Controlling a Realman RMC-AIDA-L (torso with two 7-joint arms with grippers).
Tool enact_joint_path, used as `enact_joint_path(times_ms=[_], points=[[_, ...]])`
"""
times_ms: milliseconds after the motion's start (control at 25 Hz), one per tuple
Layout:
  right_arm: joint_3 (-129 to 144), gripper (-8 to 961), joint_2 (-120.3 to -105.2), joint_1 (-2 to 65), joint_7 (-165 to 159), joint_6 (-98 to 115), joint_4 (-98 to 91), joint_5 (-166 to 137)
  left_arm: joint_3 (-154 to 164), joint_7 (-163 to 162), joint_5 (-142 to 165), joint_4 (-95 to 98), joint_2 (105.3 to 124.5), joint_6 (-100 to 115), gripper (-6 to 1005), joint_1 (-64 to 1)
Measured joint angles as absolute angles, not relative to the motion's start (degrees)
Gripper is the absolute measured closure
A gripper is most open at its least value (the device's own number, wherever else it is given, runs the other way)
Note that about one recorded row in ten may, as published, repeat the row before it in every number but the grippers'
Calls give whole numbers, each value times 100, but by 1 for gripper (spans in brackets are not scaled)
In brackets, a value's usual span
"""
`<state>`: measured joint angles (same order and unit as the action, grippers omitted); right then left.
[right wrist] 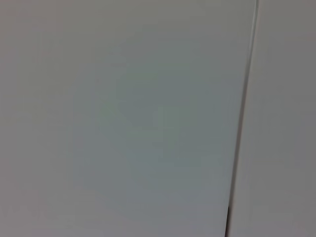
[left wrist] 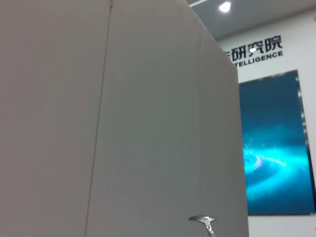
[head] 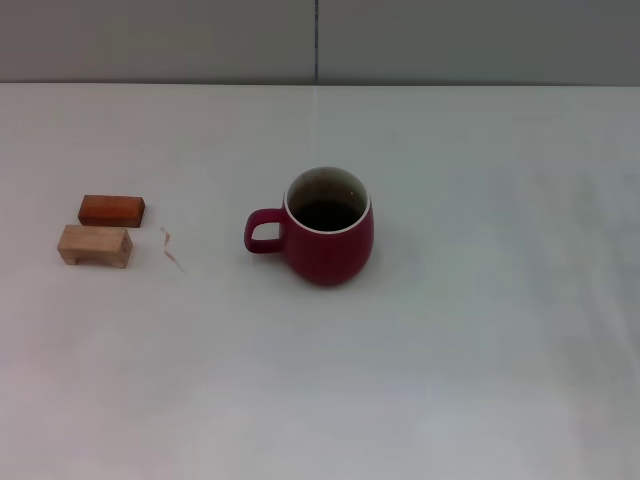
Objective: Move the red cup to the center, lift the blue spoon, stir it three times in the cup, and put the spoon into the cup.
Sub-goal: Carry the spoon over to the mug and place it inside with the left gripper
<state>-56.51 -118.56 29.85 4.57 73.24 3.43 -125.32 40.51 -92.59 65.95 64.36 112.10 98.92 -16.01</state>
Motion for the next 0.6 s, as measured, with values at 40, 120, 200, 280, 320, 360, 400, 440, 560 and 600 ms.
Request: enact_joint_path(times_ms=[40, 120, 200, 280, 320, 360, 400, 440, 560, 600], points=[[-5651, 221, -11856, 2985, 457, 7324, 342, -12532, 4051, -9259, 6595, 6436, 11210, 9892, 827, -1601], [-5651, 221, -11857, 2983, 457, 7319, 343, -12530, 3982, -9397, 6905, 6776, 11208, 9869, 827, -1713], [-5651, 220, -11857, 2976, 457, 7316, 343, -12528, 3882, -9557, 7329, 7103, 11217, 9833, 827, -1886], [-5653, 220, -11856, 2966, 457, 7313, 343, -12526, 3749, -9713, 7734, 7348, 11243, 9809, 827, -2089], [-5653, 220, -11856, 2966, 457, 7313, 343, -12526, 3749, -9713, 7734, 7348, 11243, 9809, 827, -2089], [-5655, 221, -11856, 2961, 457, 7312, 343, -12525, 3704, -9770, 7879, 7434, 11250, 9804, 827, -2169], [-5657, 221, -11856, 2954, 457, 7313, 343, -12524, 3658, -9842, 8055, 7545, 11259, 9796, 827, -2258], [-5659, 221, -11856, 2947, 457, 7313, 343, -12524, 3638, -9906, 8209, 7647, 11261, 9792, 827, -2324], [-5660, 222, -11857, 2917, 457, 7322, 343, -12523, 3614, -10071, 8586, 7945, 11265, 9782, 827, -2480], [-5660, 222, -11857, 2917, 457, 7322, 343, -12523, 3612, -10121, 8694, 8049, 11271, 9780, 827, -2526]])
